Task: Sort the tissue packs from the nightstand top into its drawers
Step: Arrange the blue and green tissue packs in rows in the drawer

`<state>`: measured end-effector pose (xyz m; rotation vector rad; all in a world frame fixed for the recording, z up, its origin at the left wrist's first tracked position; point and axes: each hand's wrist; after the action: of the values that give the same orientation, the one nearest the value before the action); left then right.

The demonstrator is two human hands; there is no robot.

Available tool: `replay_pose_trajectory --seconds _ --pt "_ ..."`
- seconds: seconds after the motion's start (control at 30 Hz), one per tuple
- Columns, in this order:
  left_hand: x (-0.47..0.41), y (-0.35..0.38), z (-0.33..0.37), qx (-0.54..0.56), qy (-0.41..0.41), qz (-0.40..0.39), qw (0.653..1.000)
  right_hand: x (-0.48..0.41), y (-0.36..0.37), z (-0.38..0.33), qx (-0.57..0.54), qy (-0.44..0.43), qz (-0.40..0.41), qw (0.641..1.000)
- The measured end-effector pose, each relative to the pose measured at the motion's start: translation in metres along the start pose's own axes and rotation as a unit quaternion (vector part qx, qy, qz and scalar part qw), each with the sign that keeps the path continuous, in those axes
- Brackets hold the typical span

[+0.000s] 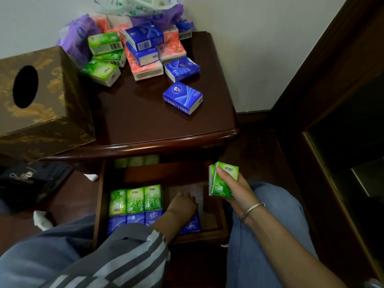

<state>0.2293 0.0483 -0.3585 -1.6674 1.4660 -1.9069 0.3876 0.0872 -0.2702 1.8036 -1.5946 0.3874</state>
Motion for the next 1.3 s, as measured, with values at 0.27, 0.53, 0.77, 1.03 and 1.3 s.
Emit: replay_pose_trajectory --seconds 0.27,0.53,0.77,1.03,1.3 --pt "0.036 0.012 -0.008 0.069 -0.088 0.080 0.990 0.007 0.003 0.001 0.043 0.038 -0.008 0.998" --pt "0.130 0.035 -0.096 0.272 -0.395 0.222 0.849 -0.014 0.064 0.033 0.196 0.102 -0.020 0.975" --pt "0.142 0.076 -0.111 0.552 -0.477 0.146 0.668 -0.070 0.090 0.077 0.246 0.074 0.062 0.965" --pt "0.134 0.078 -0.108 0.586 -0.473 0.157 0.639 -0.096 0.096 0.098 0.385 0.053 0.020 0.921" --pt "0.134 0.075 -0.107 0.583 -0.473 0.161 0.640 -0.092 0.083 0.088 0.520 0.026 -0.051 0.852"
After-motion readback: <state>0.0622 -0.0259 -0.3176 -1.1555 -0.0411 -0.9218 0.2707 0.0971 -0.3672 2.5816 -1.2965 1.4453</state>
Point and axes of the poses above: each hand's wrist, its own x-axis away from the middle knuckle, its own y-axis out of the palm, z = x × y, and after that the axes turned 3 degrees about -x, right-handed
